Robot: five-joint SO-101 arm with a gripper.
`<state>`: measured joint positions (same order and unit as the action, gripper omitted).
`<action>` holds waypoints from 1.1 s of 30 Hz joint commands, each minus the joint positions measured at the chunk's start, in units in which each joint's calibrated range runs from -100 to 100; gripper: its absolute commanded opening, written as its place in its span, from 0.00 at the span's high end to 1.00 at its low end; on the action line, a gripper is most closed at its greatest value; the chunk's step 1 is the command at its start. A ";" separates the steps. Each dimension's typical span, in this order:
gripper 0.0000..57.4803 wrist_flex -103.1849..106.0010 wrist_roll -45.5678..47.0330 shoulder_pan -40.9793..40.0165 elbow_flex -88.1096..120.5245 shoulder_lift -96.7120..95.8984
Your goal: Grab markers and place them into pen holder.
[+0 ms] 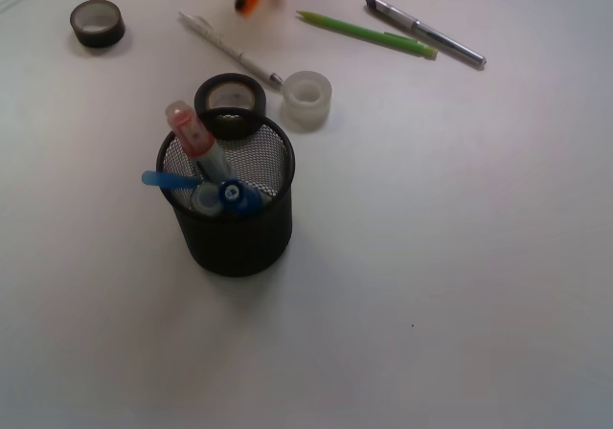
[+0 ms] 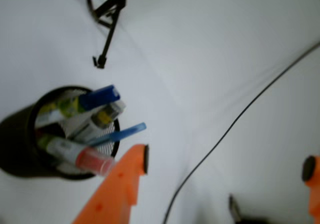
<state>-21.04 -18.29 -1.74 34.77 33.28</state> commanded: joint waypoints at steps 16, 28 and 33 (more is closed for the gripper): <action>0.71 0.04 23.05 -3.01 53.36 43.35; 0.99 -24.98 23.10 -1.21 64.78 65.53; 0.99 -27.34 22.81 -1.14 64.87 65.36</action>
<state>-47.21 4.66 -3.07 98.38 97.30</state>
